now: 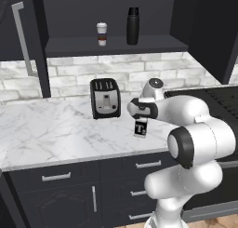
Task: Sort all alcoholic drinks to one cabinet, and non-alcoholic drinks to the other.
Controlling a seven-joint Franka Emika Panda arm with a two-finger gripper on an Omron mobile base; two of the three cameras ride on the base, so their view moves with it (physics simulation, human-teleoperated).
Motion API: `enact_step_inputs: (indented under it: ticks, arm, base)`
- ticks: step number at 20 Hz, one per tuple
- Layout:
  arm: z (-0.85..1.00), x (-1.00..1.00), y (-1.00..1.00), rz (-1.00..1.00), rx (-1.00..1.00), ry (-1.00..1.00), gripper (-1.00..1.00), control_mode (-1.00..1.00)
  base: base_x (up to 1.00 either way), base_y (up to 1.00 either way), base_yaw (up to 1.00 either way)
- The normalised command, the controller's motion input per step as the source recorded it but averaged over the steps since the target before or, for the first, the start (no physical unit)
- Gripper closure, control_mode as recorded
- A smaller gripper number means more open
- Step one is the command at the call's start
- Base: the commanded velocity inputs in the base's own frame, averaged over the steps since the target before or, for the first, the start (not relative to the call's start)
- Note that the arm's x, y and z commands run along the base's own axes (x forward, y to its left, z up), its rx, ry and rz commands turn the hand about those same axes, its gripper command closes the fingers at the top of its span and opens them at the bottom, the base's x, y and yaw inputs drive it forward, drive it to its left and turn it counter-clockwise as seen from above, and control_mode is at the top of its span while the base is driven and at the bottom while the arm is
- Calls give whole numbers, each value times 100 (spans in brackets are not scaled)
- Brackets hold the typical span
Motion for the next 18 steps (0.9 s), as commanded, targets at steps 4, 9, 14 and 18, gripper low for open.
enact_step_inputs:
  ticks: [4, 9, 14, 18]
  arm:
    - [-5, 8, 0, 0, 0, 0, -100, -100]
    - [-10, 2, 0, 0, 0, 0, -100, -100]
    - [-25, -2, 0, 0, 2, -1, -100, -100]
    - [-28, 0, 0, 0, 3, -6, -100, -100]
  base:
    - [0, 0, 0]
    - [0, 0, 0]
    - [0, 0, 0]
    - [0, 0, 0]
